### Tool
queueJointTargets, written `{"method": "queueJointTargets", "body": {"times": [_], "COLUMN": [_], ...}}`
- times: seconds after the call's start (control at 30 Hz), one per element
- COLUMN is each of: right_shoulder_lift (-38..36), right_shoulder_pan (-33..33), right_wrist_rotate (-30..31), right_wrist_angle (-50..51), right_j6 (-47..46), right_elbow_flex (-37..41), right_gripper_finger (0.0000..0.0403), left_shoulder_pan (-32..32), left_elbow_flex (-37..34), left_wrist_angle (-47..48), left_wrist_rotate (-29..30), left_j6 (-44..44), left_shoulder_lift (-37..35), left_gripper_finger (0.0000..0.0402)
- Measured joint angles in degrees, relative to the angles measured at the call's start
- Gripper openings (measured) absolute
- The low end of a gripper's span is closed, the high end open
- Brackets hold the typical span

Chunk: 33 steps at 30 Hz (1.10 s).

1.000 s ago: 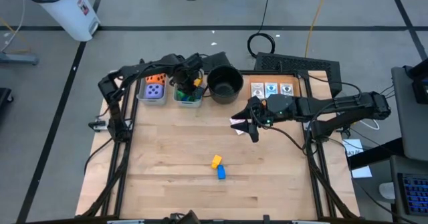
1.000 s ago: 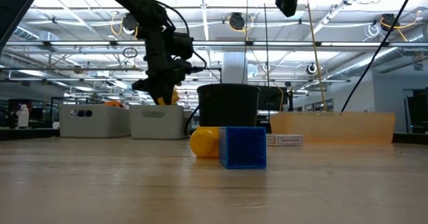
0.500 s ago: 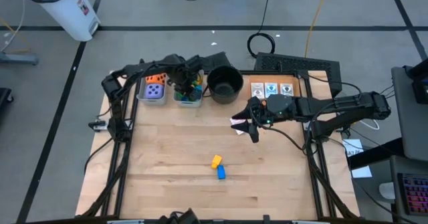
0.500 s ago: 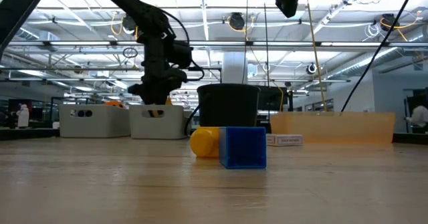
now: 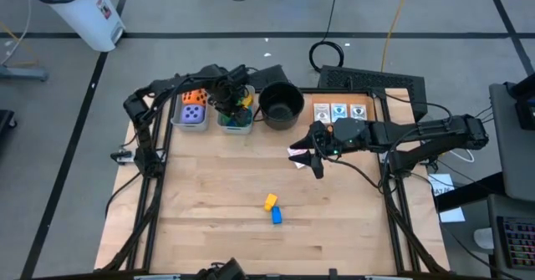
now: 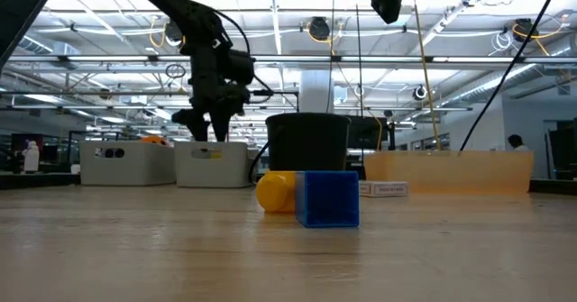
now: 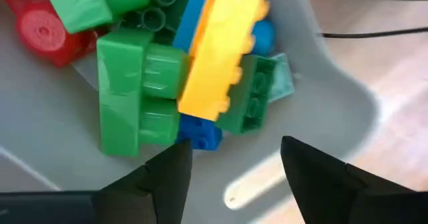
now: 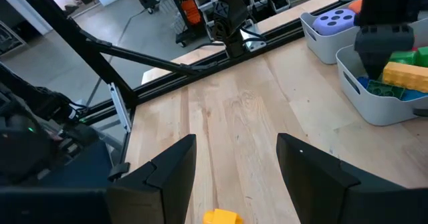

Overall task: Pick & Place Toys
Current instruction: Put the red deck of cards into the orange bin

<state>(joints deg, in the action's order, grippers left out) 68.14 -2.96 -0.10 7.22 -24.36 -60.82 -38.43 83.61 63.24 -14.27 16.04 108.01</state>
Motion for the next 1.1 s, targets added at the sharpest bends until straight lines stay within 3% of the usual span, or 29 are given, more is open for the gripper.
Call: {"method": "queueJointTargets", "body": {"times": [0.27,0.47,0.7,0.97,1.1], "right_shoulder_lift": [0.0,0.0,0.0,0.0,0.0], "right_shoulder_pan": [0.2,0.8,0.2,-0.9,-2.5], "right_wrist_rotate": [0.0,0.0,0.0,0.2,6.1], "right_wrist_angle": [0.0,-0.1,-1.6,-8.7,-5.6], "right_j6": [0.0,-0.4,-6.3,-15.1,-17.9], "right_elbow_flex": [0.0,0.0,0.0,3.4,3.5], "right_gripper_finger": [0.0201,0.0201,0.0201,0.0201,0.0201], "left_shoulder_pan": [0.4,5.1,18.8,38.9,47.7], "left_elbow_flex": [0.0,0.0,0.0,0.0,0.1], "left_wrist_angle": [-0.5,-4.6,-14.1,-20.3,-22.5], "left_wrist_rotate": [-0.9,-1.2,-0.3,9.9,15.6], "left_j6": [-4.7,-3.3,2.0,10.0,13.4], "left_shoulder_lift": [-9.5,-18.7,-25.5,-26.4,-26.2], "left_gripper_finger": [0.0210,0.0196,0.0191,0.0191,0.0191]}}
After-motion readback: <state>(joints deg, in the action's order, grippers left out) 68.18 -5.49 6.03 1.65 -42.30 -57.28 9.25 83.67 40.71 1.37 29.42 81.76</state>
